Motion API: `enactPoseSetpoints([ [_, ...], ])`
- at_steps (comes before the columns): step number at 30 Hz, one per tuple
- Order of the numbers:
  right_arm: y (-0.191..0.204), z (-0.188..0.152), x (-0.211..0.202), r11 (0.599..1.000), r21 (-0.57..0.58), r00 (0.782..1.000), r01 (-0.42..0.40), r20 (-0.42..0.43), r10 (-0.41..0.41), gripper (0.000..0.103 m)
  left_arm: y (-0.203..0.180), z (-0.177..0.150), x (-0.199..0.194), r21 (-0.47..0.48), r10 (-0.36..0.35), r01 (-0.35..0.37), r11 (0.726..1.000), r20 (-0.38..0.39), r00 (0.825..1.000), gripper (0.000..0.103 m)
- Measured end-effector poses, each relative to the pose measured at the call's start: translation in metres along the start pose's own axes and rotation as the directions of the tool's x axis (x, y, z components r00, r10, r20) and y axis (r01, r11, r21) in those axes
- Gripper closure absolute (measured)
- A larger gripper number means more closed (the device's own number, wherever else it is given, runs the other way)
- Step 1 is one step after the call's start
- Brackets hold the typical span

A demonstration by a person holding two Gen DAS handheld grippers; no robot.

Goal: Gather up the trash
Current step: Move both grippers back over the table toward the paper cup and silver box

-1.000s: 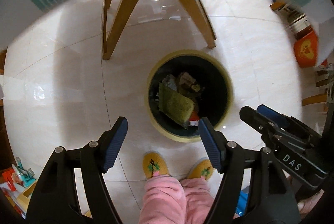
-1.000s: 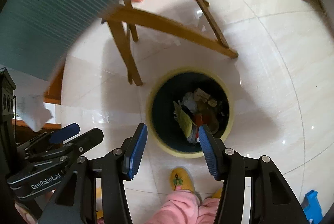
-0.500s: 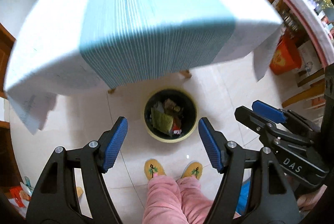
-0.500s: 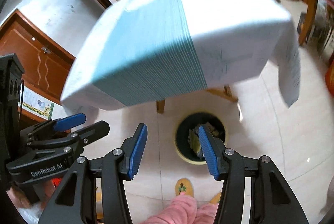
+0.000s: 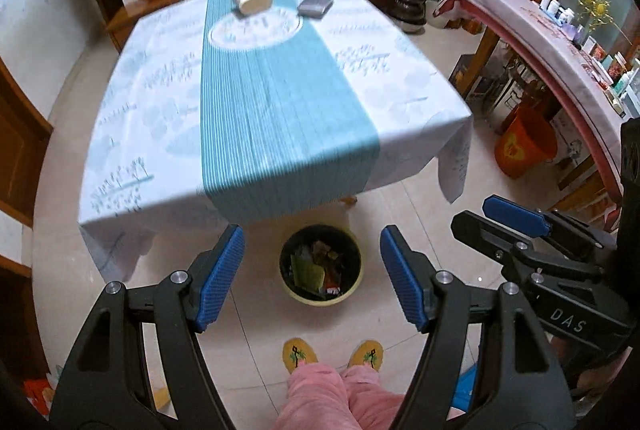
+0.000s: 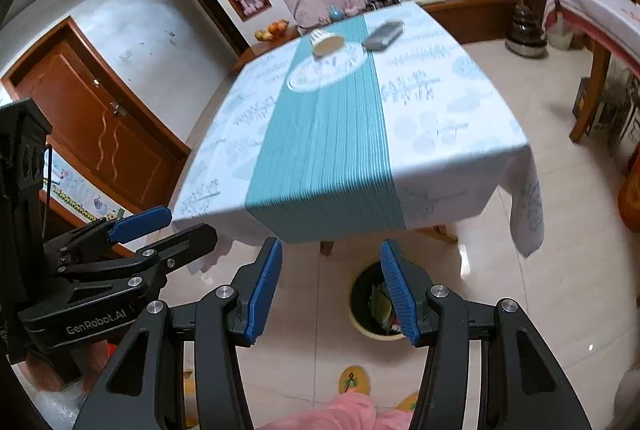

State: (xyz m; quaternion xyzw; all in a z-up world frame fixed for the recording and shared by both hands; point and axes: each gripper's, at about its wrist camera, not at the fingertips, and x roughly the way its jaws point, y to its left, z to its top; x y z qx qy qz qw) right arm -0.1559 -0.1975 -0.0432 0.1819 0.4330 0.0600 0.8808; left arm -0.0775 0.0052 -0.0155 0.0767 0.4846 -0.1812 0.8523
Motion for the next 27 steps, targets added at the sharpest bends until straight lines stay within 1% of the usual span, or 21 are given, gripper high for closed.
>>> enactPoseSetpoints([
  [4, 0.002, 0.012, -0.024, 1.000, -0.024, 0.999, -0.011, 0.033, 0.012, 0.051, -0.017, 0.013, -0.035, 0.014, 0.009, -0.010, 1.000, 0.061, 0.998, 0.035],
  [8, 0.008, 0.025, -0.040, 0.998, -0.053, 0.997, -0.021, 0.072, 0.025, 0.051, -0.026, 0.024, -0.055, 0.017, 0.022, -0.024, 1.000, 0.110, 0.994, 0.035],
  [13, 0.014, 0.046, -0.052, 0.995, -0.091, 0.993, -0.036, 0.112, 0.046, 0.050, -0.031, 0.039, -0.079, -0.002, 0.045, -0.045, 0.999, 0.163, 0.986, 0.035],
  [20, 0.017, 0.073, -0.046, 0.993, -0.107, 0.989, -0.051, 0.135, 0.066, 0.050, -0.020, 0.056, -0.093, -0.042, 0.084, -0.077, 0.996, 0.199, 0.976, 0.035],
  [23, 0.018, 0.085, -0.036, 0.992, -0.117, 0.989, -0.046, 0.135, 0.062, 0.050, -0.011, 0.066, -0.091, -0.060, 0.088, -0.078, 0.995, 0.202, 0.975, 0.035],
  [27, 0.016, 0.105, -0.018, 0.993, -0.115, 0.989, -0.026, 0.142, 0.043, 0.050, 0.002, 0.084, -0.075, -0.071, 0.077, -0.064, 0.995, 0.194, 0.978, 0.035],
])
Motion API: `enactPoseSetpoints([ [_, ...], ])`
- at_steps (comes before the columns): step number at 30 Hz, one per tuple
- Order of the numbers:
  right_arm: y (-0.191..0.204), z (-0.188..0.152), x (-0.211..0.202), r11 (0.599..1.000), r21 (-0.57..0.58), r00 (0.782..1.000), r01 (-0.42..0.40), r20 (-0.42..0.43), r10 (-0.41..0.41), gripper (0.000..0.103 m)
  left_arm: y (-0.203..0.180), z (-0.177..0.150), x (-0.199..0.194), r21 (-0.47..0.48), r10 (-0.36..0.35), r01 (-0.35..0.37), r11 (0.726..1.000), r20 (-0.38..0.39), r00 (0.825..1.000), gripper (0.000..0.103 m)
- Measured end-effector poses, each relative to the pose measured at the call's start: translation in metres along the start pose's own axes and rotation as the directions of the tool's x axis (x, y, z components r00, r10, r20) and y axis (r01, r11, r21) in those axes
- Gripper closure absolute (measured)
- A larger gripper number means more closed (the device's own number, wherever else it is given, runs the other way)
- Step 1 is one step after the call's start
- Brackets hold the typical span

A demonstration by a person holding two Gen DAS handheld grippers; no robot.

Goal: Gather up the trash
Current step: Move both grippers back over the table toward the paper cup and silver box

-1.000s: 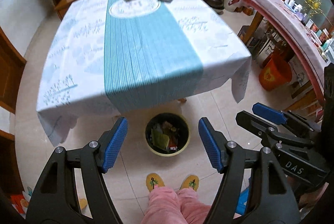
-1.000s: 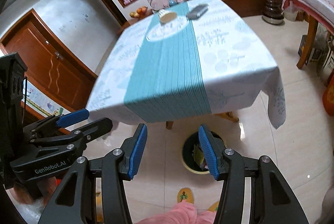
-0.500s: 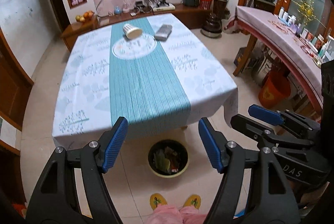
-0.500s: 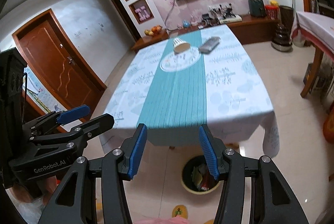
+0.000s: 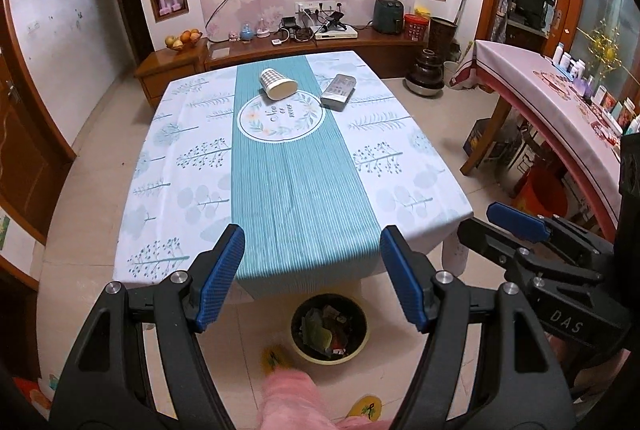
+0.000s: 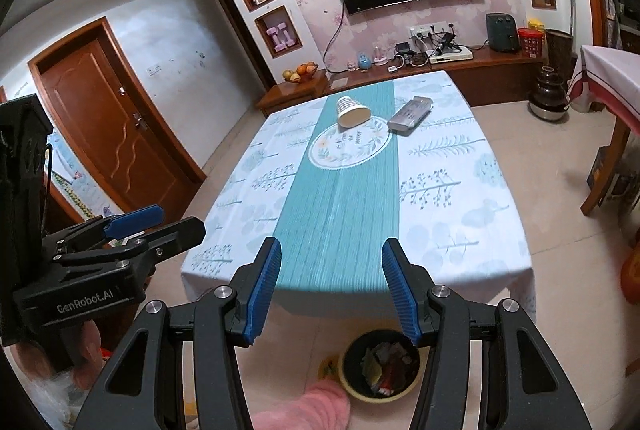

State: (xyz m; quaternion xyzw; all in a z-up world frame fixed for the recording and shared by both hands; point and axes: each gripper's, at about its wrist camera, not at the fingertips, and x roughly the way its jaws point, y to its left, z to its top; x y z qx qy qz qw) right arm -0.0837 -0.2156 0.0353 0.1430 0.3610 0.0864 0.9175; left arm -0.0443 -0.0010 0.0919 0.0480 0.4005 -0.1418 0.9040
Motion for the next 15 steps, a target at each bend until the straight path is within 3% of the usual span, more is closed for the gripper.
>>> enactPoseSetpoints([
  [7, -0.017, 0.048, 0.066, 0.997, 0.036, 0.998, 0.070, -0.009, -0.069, 0.046, 0.029, 0.046, 0.059, -0.007, -0.051, 0.051, 0.999, -0.021, 0.998, 0.035],
  [15, -0.046, 0.135, 0.191, 0.969, 0.158, 0.980, 0.192, -0.078, -0.182, 0.045, 0.086, 0.149, 0.178, -0.010, -0.141, 0.141, 0.990, -0.095, 0.985, 0.035],
])
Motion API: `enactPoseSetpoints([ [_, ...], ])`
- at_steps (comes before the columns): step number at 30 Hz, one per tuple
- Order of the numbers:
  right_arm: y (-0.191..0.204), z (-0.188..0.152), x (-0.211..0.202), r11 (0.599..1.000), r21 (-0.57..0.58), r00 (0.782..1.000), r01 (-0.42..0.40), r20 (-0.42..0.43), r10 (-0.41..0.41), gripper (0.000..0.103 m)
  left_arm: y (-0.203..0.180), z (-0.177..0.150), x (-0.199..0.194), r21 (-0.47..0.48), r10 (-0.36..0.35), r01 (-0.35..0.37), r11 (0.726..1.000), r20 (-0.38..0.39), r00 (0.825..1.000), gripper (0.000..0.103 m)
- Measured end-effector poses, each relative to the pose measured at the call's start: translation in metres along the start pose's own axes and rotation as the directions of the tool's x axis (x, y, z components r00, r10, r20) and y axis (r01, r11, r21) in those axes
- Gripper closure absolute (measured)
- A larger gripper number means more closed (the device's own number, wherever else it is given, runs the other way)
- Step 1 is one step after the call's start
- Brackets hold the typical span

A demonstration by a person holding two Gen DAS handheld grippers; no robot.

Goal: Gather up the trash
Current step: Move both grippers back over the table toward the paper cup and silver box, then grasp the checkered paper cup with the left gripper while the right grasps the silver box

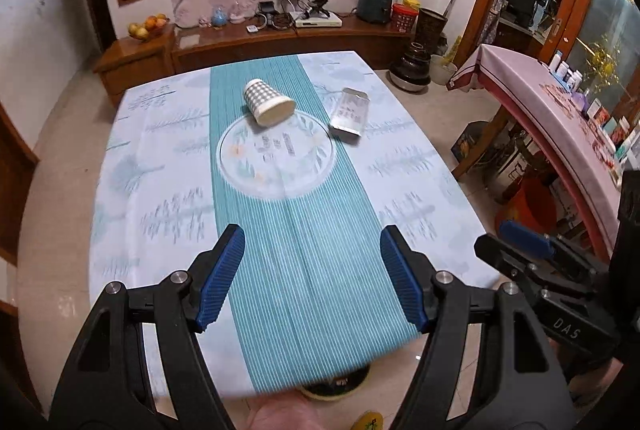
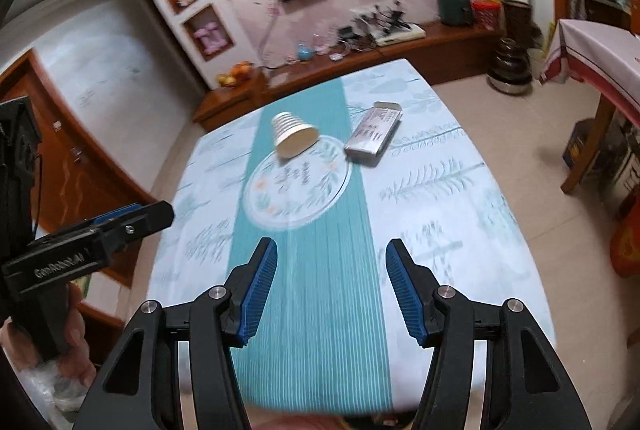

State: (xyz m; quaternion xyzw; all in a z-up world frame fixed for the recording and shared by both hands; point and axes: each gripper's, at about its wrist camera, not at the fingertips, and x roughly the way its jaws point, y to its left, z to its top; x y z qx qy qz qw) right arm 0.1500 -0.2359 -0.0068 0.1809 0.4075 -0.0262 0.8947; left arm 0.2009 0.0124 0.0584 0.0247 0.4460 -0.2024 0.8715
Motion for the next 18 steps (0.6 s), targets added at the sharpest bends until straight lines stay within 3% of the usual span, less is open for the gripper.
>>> enactPoseSetpoints([
  [4, 0.003, 0.053, 0.066, 0.997, 0.045, 0.998, 0.065, -0.011, -0.064, 0.045, 0.037, 0.066, 0.063, -0.017, -0.052, 0.051, 0.999, -0.063, 0.997, 0.036],
  [9, 0.001, 0.115, 0.149, 0.990, 0.082, 0.992, 0.118, -0.041, -0.115, 0.045, 0.072, 0.135, 0.150, -0.007, -0.060, 0.060, 0.998, -0.135, 0.989, 0.035],
  [11, 0.000, 0.136, 0.182, 0.987, 0.088, 0.990, 0.133, -0.060, -0.128, 0.043, 0.081, 0.153, 0.178, -0.006, -0.049, 0.048, 0.999, -0.146, 0.988, 0.034],
  [13, -0.001, 0.151, 0.208, 0.986, 0.094, 0.989, 0.137, -0.076, -0.130, 0.038, 0.093, 0.174, 0.213, -0.024, -0.037, 0.033, 0.999, -0.161, 0.986, 0.021],
  [18, -0.001, 0.175, 0.280, 0.983, 0.085, 0.979, 0.163, -0.136, -0.151, 0.031, 0.113, 0.206, 0.283, -0.097, -0.015, -0.005, 0.995, -0.199, 0.980, 0.020],
])
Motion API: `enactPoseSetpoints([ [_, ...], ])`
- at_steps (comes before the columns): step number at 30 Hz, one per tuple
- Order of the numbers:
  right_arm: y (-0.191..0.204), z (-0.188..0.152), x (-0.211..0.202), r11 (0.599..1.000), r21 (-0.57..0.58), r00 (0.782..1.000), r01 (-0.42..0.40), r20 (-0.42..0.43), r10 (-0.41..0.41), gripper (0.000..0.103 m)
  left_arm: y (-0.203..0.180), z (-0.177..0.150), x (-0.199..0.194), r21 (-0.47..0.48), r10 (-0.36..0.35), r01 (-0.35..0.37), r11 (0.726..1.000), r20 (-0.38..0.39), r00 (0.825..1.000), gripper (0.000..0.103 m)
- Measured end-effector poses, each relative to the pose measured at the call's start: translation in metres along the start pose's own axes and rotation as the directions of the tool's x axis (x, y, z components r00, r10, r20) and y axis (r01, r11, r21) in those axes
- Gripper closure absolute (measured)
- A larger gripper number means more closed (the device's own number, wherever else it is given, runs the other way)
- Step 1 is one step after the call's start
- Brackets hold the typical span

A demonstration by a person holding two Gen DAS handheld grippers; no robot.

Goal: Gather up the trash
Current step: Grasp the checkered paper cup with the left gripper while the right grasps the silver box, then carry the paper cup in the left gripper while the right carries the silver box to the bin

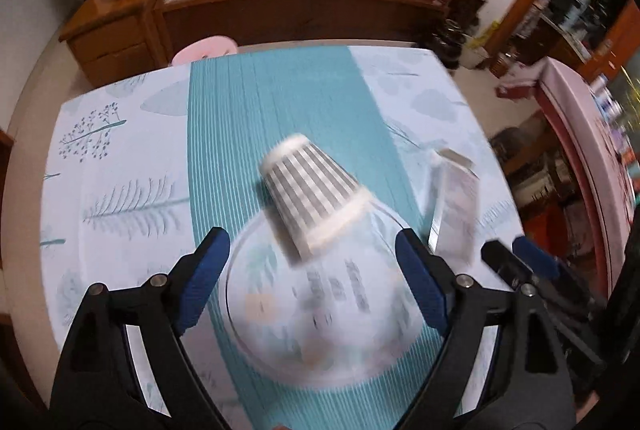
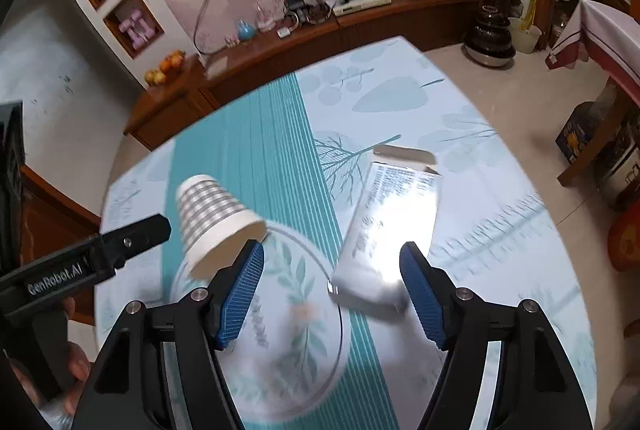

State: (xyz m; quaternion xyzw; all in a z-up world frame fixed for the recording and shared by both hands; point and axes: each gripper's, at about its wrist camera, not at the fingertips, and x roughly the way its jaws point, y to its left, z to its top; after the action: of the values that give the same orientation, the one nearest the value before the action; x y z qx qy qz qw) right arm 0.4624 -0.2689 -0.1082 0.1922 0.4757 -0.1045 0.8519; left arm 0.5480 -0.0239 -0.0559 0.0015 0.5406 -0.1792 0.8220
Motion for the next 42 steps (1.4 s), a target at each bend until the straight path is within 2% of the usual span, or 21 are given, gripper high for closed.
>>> enactPoseSetpoints([
  [3, 0.003, 0.008, 0.036, 0.999, 0.000, 0.998, 0.055, -0.038, -0.054, 0.026, 0.008, 0.018, 0.034, -0.059, 0.014, -0.016, 0.998, -0.033, 0.999, 0.018],
  [6, 0.001, 0.015, 0.061, 0.991, 0.013, 0.990, 0.133, -0.056, -0.132, 0.026, 0.012, 0.024, 0.056, -0.114, 0.033, -0.040, 0.993, -0.059, 0.998, 0.012],
  [7, 0.001, 0.016, 0.064, 0.989, 0.013, 0.988, 0.145, -0.052, -0.144, 0.023, 0.013, 0.027, 0.064, -0.126, 0.046, -0.054, 0.991, -0.064, 0.997, 0.009],
  [8, 0.002, 0.018, 0.069, 0.988, 0.005, 0.987, 0.157, -0.042, -0.157, 0.019, 0.012, 0.026, 0.067, -0.129, 0.048, -0.056, 0.990, -0.063, 0.997, 0.009],
  [12, 0.007, 0.023, 0.084, 0.980, -0.039, 0.980, 0.194, -0.039, -0.196, 0.018, 0.006, 0.033, 0.088, -0.133, 0.097, -0.105, 0.985, -0.072, 0.993, 0.007],
  [17, -0.004, 0.025, 0.083, 0.981, 0.016, 0.981, 0.196, -0.012, -0.195, 0.018, -0.001, 0.035, 0.118, -0.145, 0.154, -0.172, 0.974, -0.129, 0.980, 0.006],
  [23, -0.028, 0.014, 0.090, 0.975, 0.059, 0.975, 0.216, -0.069, -0.212, 0.018, -0.003, 0.031, 0.147, -0.147, 0.210, -0.237, 0.960, -0.180, 0.961, 0.006],
  [25, -0.035, 0.012, 0.095, 0.974, 0.091, 0.976, 0.206, -0.087, -0.198, 0.018, -0.001, 0.029, 0.155, -0.147, 0.213, -0.243, 0.959, -0.193, 0.958, 0.007],
  [30, -0.031, 0.010, 0.096, 0.976, 0.064, 0.977, 0.209, -0.066, -0.204, 0.020, 0.009, 0.027, 0.164, -0.158, 0.197, -0.229, 0.961, -0.192, 0.961, 0.007],
  [33, -0.030, 0.009, 0.094, 0.970, 0.049, 0.971, 0.237, -0.052, -0.234, 0.038, 0.016, 0.026, 0.164, -0.162, 0.199, -0.229, 0.960, -0.180, 0.963, 0.014],
  [35, -0.031, 0.009, 0.093, 0.974, 0.045, 0.974, 0.221, -0.057, -0.218, 0.038, 0.026, 0.023, 0.160, -0.158, 0.201, -0.228, 0.961, -0.172, 0.964, 0.023],
  [36, -0.031, 0.008, 0.092, 0.976, 0.043, 0.975, 0.215, -0.059, -0.213, 0.039, 0.027, 0.022, 0.159, -0.155, 0.201, -0.226, 0.962, -0.165, 0.966, 0.032],
  [37, -0.032, 0.006, 0.090, 0.978, 0.046, 0.978, 0.205, -0.060, -0.202, 0.039, 0.027, 0.020, 0.157, -0.149, 0.199, -0.223, 0.963, -0.160, 0.967, 0.036],
  [42, -0.041, -0.011, 0.068, 0.984, 0.081, 0.986, 0.156, -0.064, -0.152, 0.039, 0.024, 0.010, 0.143, -0.113, 0.137, -0.154, 0.982, -0.148, 0.980, 0.051],
])
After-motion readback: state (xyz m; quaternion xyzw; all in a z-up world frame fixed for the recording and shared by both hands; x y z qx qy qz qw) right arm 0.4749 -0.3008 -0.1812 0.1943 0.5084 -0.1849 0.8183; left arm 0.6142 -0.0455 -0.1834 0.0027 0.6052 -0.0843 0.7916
